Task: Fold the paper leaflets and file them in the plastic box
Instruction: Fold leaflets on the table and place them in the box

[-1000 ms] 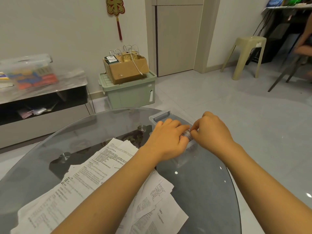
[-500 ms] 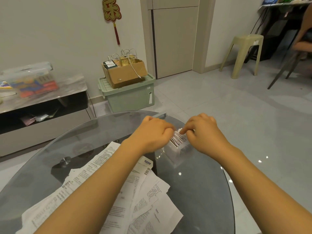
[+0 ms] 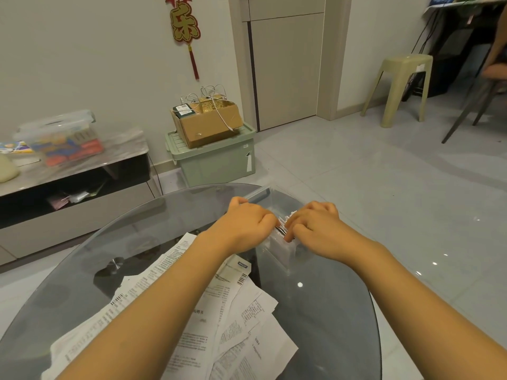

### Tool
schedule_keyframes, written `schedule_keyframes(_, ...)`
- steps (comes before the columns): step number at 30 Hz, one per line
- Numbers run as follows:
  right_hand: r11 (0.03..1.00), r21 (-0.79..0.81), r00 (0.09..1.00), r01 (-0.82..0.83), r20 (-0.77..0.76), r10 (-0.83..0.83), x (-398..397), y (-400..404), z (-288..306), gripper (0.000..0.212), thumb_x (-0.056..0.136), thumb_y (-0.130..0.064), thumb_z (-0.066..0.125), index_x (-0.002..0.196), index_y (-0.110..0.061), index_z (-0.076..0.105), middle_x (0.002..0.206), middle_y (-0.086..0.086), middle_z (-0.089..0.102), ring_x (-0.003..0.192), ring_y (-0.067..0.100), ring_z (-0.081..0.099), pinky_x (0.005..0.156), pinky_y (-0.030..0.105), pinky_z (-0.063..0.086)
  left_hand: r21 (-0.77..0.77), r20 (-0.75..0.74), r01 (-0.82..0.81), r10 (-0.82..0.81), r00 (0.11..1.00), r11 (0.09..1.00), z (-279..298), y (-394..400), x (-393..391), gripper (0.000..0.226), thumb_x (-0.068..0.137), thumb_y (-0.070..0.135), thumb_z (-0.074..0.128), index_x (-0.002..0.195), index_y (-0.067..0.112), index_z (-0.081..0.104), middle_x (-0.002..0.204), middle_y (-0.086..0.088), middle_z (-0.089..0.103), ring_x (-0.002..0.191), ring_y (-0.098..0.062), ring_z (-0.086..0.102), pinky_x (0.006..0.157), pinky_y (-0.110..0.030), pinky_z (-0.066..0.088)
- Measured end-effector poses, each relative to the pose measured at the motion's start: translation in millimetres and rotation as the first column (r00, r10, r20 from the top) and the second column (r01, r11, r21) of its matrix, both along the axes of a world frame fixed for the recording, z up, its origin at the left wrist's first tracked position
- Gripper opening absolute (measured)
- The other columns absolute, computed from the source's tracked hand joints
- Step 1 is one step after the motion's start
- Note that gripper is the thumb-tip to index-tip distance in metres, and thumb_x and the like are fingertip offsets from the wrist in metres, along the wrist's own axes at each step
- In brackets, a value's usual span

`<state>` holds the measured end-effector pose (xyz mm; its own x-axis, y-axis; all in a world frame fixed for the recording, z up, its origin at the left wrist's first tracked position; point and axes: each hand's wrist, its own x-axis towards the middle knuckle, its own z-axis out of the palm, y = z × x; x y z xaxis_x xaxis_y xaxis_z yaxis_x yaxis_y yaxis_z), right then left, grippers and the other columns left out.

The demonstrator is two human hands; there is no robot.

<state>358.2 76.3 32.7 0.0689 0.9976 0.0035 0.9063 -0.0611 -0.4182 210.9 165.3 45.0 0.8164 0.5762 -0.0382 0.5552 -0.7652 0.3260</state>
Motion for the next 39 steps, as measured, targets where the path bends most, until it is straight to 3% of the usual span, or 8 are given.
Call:
schedule_keyframes(4,1.000,0.029,1.000,-0.003,-0.008,0.003,1,-2,1,0.043,0.094,-0.015,0.031,0.094,-0.028,0.073,0.112,-0.012,0.063,0.113,0.007,0.035,0.093,0.022,0.011,0.071,0.015,0.004,-0.005,1.000,0.997,-3,-3,-1,0.063,0.080,0.033,0.011,0.099,0.016,0.069,0.101,-0.006,0.067,0.101,-0.014,0.052,0.105,-0.025,0.003)
schedule_keyframes(7,0.992,0.120,0.999,0.030,-0.042,-0.025,-2,-4,7,0.039,0.093,-0.015,0.036,0.096,-0.032,0.071,0.106,-0.012,0.064,0.114,0.010,0.035,0.089,0.022,0.012,0.122,0.059,-0.014,0.007,0.998,0.992,1,-11,-9,0.061,0.081,0.031,0.014,0.110,0.022,0.066,0.111,0.001,0.063,0.112,-0.010,0.047,0.114,-0.036,0.000)
schedule_keyframes(12,0.985,0.172,0.993,-0.007,-0.114,0.027,-21,-15,13,0.033,0.094,-0.021,0.040,0.110,-0.037,0.063,0.112,-0.008,0.059,0.122,0.012,0.032,0.098,0.027,0.021,0.113,0.187,-0.151,0.128,0.974,0.982,10,-45,-44,0.061,0.080,0.030,0.018,0.127,0.029,0.056,0.127,0.007,0.052,0.124,-0.004,0.031,0.114,-0.033,0.001)
schedule_keyframes(15,0.986,0.161,0.996,-0.046,-0.070,0.058,-43,-27,17,0.032,0.094,-0.026,0.042,0.116,-0.041,0.060,0.121,-0.006,0.054,0.125,0.016,0.032,0.107,0.039,0.026,0.060,0.215,-0.272,0.253,0.943,0.960,7,-77,-76,0.061,0.078,0.031,0.018,0.129,0.031,0.053,0.130,0.009,0.050,0.126,-0.005,0.031,0.112,-0.029,0.005)
schedule_keyframes(24,0.926,0.090,0.928,-0.368,0.093,0.360,-104,-60,-3,0.033,0.095,-0.026,0.044,0.124,-0.035,0.055,0.115,-0.012,0.059,0.113,0.011,0.038,0.100,0.027,0.020,-0.025,0.016,-0.496,0.496,0.868,0.868,-15,-149,-148,0.040,0.097,0.030,0.032,0.136,0.034,0.042,0.145,0.008,0.040,0.134,-0.014,0.031,0.115,-0.037,0.011)
schedule_keyframes(30,0.875,0.012,0.871,-0.484,0.106,0.480,-125,-73,-24,0.035,0.093,-0.029,0.048,0.128,-0.032,0.052,0.124,-0.011,0.057,0.119,0.009,0.043,0.103,0.024,0.026,0.061,-0.255,-0.477,0.476,0.842,0.877,-36,-171,-173,0.061,0.092,0.051,0.043,0.145,0.030,0.023,0.152,0.003,0.022,0.136,-0.019,0.026,0.112,-0.037,0.023)
schedule_keyframes(34,0.855,-0.053,0.852,-0.515,0.073,0.518,-130,-79,-29,0.039,0.091,-0.035,0.052,0.130,-0.031,0.050,0.131,-0.011,0.053,0.120,0.007,0.045,0.103,0.027,0.037,0.054,-0.241,-0.462,0.461,0.854,0.885,-44,-177,-184,0.068,0.088,0.053,0.051,0.144,0.026,0.024,0.149,0.002,0.025,0.133,-0.019,0.028,0.108,-0.034,0.027)
schedule_keyframes(39,0.836,-0.060,0.826,-0.546,0.126,0.549,-134,-84,-32,0.045,0.086,-0.048,0.058,0.128,-0.035,0.051,0.129,-0.011,0.051,0.120,0.010,0.041,0.097,0.024,0.034,0.068,-0.162,-0.428,0.433,0.887,0.901,-49,-180,-191,0.054,0.091,0.045,0.051,0.140,0.029,0.035,0.141,0.005,0.036,0.127,-0.015,0.034,0.105,-0.032,0.032)
